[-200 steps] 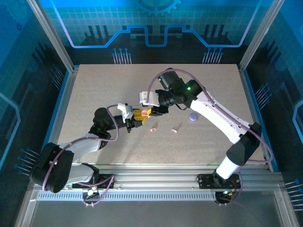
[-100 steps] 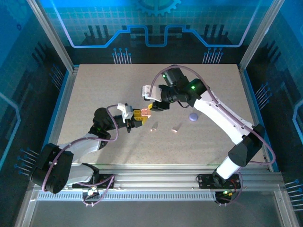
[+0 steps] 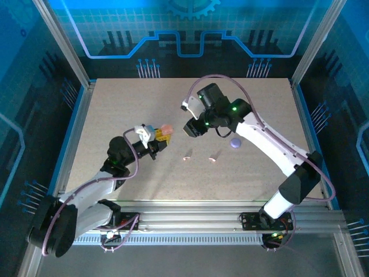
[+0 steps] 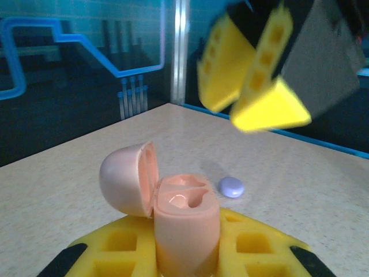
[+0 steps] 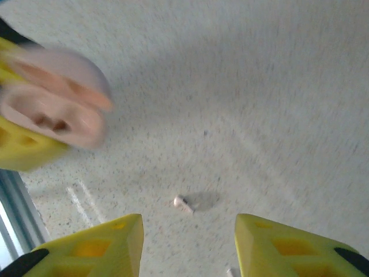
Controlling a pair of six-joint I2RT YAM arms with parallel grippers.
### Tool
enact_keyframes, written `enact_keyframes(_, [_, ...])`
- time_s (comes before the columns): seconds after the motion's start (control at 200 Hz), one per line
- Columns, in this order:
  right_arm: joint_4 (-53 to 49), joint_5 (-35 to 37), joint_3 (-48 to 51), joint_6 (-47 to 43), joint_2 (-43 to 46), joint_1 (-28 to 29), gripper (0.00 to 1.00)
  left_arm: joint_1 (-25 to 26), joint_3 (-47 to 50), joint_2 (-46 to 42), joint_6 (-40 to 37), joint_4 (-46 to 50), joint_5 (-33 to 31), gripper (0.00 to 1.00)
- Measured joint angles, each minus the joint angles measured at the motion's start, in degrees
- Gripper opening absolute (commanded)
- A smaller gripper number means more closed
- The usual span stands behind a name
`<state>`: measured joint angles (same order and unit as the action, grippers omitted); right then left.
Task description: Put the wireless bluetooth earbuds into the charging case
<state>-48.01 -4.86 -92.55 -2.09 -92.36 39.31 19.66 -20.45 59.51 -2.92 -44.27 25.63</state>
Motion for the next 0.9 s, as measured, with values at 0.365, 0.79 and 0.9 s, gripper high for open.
enact_keyframes(0.365, [1.4,2.7,8.5,-4.8,-10.1,1.0,0.42,0.0,1.1,-13.1,1.4,16.5,-13.7,0.15])
enact_keyframes(0.79, [9.7,1.2,10.1,-37.2,-21.0,4.3,0.46,0.0,1.1,-21.9,1.5,30.2,-22.0,0.16])
enact_keyframes(0.9, [10.6,1.6,10.2,-43.1,-23.1,4.7,0.47,0.0,1.1,-22.1,1.5,31.0,-22.3,0.16])
